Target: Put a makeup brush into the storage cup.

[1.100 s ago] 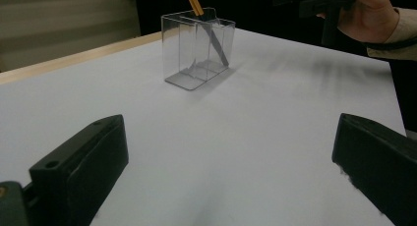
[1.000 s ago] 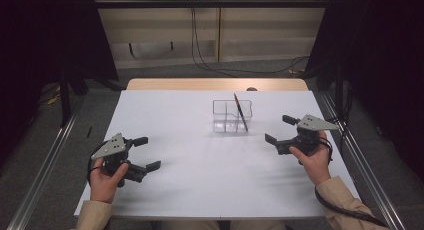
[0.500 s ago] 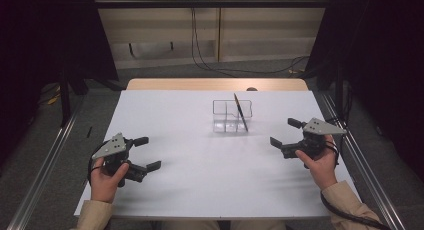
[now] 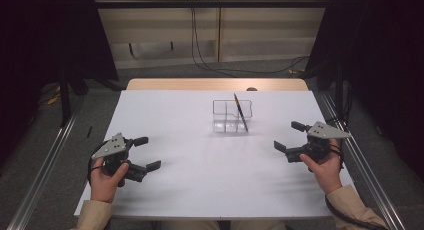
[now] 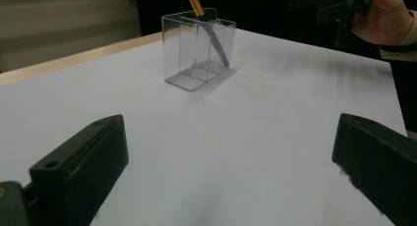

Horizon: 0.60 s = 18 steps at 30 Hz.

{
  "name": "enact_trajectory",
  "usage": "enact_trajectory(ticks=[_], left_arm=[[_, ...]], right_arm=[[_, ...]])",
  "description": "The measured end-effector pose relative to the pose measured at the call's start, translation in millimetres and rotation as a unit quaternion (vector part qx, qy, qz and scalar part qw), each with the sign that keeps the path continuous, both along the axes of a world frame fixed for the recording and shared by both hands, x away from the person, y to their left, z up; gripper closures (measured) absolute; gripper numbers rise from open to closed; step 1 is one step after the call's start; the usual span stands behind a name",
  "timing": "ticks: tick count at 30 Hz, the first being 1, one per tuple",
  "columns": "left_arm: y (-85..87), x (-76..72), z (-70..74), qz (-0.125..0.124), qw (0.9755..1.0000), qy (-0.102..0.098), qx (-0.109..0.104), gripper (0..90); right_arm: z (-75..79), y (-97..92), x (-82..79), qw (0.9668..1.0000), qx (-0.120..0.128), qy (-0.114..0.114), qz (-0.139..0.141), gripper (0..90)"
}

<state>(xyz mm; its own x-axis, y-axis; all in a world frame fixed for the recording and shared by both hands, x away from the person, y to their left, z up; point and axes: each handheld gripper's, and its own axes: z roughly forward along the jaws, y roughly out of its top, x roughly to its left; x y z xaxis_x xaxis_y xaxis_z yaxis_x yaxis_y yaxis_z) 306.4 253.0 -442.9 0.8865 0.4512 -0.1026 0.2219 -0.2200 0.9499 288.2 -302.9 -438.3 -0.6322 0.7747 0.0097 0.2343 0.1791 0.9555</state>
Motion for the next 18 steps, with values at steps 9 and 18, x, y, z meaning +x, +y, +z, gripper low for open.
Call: enact_trajectory(ticks=[9,18], left_arm=[[0.2,-0.1,0.2,0.001,1.0,0.0,-0.001,0.4],[-0.4,0.6,0.0,0.0,1.0,0.0,0.0,0.4]], right_arm=[[-1.6,-6.6,-8.8,1.0,-0.002,0.002,0.002,0.5],[-4.5,-13.0,-14.7,0.9999,-0.004,0.01,-0.002,0.6]])
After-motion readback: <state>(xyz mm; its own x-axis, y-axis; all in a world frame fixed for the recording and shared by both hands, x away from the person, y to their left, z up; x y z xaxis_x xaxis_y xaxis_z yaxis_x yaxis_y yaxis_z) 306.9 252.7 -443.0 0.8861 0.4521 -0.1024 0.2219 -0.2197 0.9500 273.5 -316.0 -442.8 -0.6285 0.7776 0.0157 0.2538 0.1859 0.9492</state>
